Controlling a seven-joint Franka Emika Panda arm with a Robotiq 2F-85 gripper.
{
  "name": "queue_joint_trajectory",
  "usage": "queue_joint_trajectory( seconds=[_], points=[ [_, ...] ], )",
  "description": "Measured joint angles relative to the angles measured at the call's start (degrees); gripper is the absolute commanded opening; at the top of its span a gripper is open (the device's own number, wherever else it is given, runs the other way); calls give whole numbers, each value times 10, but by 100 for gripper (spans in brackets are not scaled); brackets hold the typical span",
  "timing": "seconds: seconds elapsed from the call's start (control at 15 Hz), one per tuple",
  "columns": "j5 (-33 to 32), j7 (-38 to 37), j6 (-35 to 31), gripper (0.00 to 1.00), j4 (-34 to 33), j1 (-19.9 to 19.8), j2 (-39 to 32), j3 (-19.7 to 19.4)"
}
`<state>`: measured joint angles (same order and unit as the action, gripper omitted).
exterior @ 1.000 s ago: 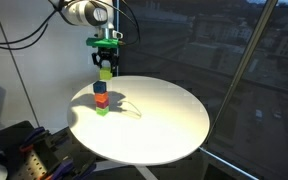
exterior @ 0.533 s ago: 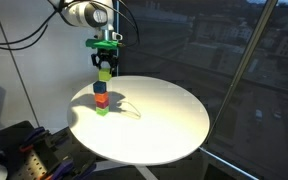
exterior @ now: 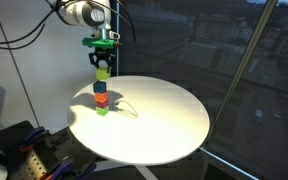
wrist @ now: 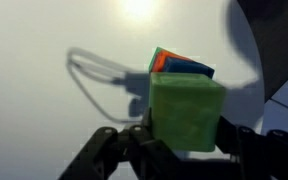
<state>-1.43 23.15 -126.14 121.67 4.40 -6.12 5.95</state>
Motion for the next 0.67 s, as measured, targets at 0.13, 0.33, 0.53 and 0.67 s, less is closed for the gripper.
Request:
queue_joint_trajectory(
  seconds=[0.13, 0.33, 0.53, 0.67],
  points=[
    [0, -15, 0, 30, 1, 5, 2, 1],
    [0, -35, 0, 30, 5, 9, 8, 3],
    [0, -54, 0, 30, 14, 9, 19, 3],
    [0, -65, 0, 30, 19, 9, 26, 3]
  ],
)
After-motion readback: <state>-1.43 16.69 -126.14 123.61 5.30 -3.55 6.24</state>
